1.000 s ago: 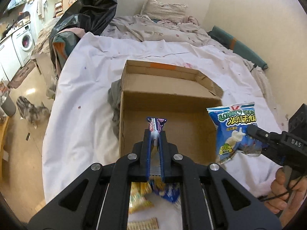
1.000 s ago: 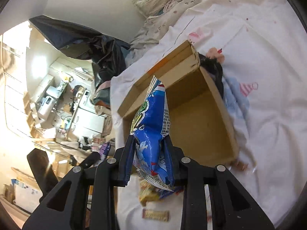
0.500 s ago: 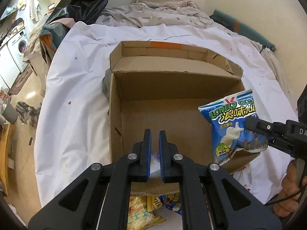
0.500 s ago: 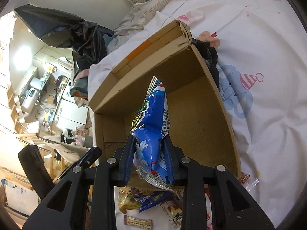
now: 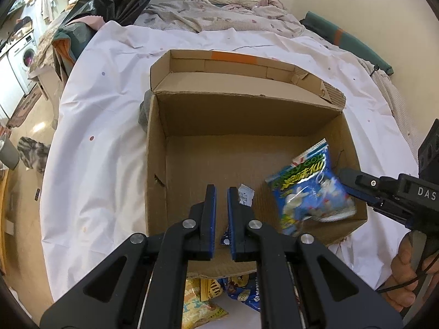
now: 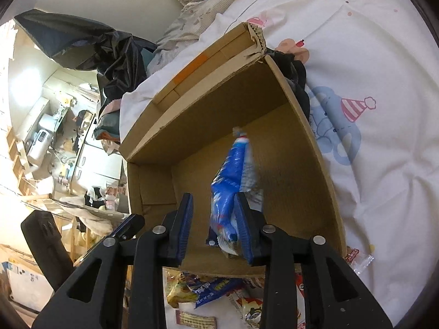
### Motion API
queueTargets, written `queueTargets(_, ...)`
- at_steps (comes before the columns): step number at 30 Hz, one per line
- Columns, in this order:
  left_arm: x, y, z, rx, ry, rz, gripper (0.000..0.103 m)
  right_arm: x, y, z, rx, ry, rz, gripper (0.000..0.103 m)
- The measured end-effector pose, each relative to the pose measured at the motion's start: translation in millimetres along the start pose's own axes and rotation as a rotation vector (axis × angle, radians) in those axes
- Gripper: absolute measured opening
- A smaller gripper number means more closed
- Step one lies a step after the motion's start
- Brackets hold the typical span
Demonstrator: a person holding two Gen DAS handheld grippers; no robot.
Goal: Organize snacks
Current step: 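Carry both snacks into the cardboard box and open both tools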
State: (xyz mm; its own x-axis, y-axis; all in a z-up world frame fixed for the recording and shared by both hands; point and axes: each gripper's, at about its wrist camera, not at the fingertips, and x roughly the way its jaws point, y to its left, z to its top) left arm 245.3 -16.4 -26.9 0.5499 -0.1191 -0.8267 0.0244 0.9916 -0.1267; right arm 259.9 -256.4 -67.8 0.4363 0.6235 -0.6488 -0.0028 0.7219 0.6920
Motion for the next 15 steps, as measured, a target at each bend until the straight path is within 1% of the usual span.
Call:
queueTargets(1,0.7,0.9,-0.2,-0.008,0.007,-0.011,0.007,-0.3,-1.3,0.1,0.006,-0.004,-0.012,0.071)
queueTargets(2,1.7,1.7,-0.4,-0.014,0.015,-0.017,0.008,-1.2,-2.6,-0.1,0.017,-0.016,-0.020,0.084)
queueTargets(3,2.5,2.4,-0.7,-0.016,0.022,-0.018,0.011,-3.7,-3.8,-0.1,0.026,-0.035,-0.026,0.086)
queueTargets(4,2.8,3.4,-1.0,-0.021,0.027,-0.016,0.023,-6.2,-4.1,0.2,0.025,-0.053,-0.034,0.087)
queueTargets(5,2.0,4.5,-1.4,-0.028,0.026,-0.012,0.041,-7.5,-3.7,0.9,0.018,-0.059,-0.044,0.087)
queueTargets(6,0.1,5.9,-1.7,-0.038,0.019,-0.008,0.051,-8.3,-2.3,1.6,0.004,-0.059,-0.054,0.087)
queueTargets(7,-1.8,6.2,-1.8,-0.045,0.009,-0.005,0.068,-8.5,-1.3,2.1,-0.003,-0.058,-0.057,0.087)
queueTargets(8,-5.0,7.3,-1.8,-0.053,-0.007,-0.002,0.077,-8.5,-0.7,1.9,-0.008,-0.057,-0.060,0.087)
queueTargets(10,-8.8,9.1,-1.6,-0.058,-0.025,-0.001,0.084,-8.2,0.2,1.2,-0.019,-0.054,-0.067,0.087)
queueTargets(11,-10.1,9.1,-1.3,-0.056,-0.028,0.002,0.085,-7.9,0.6,1.1,-0.023,-0.053,-0.068,0.087)
queueTargets(15,-12.9,11.5,-1.8,-0.055,-0.039,0.003,0.085,-8.0,2.9,1.0,-0.044,-0.053,-0.075,0.087)
